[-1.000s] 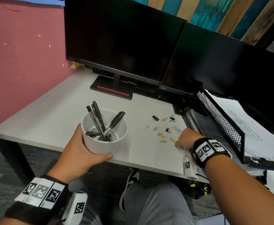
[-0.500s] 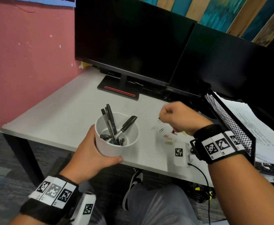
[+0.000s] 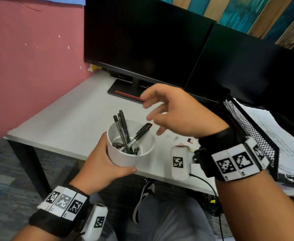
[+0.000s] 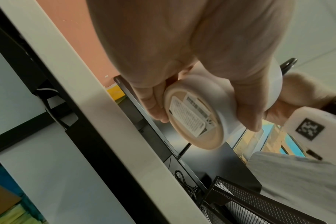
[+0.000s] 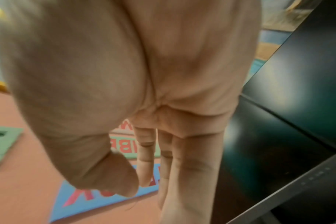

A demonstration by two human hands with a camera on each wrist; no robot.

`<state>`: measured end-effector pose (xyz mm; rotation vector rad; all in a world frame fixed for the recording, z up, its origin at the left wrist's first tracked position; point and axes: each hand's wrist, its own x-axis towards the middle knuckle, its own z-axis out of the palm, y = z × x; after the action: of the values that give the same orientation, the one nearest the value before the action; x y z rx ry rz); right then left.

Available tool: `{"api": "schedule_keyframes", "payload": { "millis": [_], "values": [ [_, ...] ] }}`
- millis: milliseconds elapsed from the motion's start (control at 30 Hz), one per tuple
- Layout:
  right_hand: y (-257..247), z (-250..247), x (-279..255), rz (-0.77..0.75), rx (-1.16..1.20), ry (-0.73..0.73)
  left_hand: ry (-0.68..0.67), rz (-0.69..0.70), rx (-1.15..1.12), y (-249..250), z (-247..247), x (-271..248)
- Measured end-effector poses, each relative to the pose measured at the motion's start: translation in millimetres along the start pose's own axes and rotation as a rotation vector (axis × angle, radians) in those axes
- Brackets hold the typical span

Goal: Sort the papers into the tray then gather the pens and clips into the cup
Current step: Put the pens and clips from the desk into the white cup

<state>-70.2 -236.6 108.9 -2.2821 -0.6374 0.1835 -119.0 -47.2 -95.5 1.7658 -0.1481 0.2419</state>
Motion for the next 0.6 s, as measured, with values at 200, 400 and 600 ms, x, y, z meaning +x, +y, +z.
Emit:
{"api": "schedule_keyframes", "payload": {
  "millis": [200, 400, 600],
  "values": [
    [99, -49, -22, 0.335, -0.381, 0.167, -0.001, -0.012, 0.022, -1, 1, -1],
    [182, -56, -63, 0.723, -0.634, -0.043, -0.001, -0.013, 0.014, 0, 3, -2],
    [217, -38, -77, 0.811, -0.488, -0.128, -0.015, -0.016, 0.022, -4, 3, -1]
  ]
}}
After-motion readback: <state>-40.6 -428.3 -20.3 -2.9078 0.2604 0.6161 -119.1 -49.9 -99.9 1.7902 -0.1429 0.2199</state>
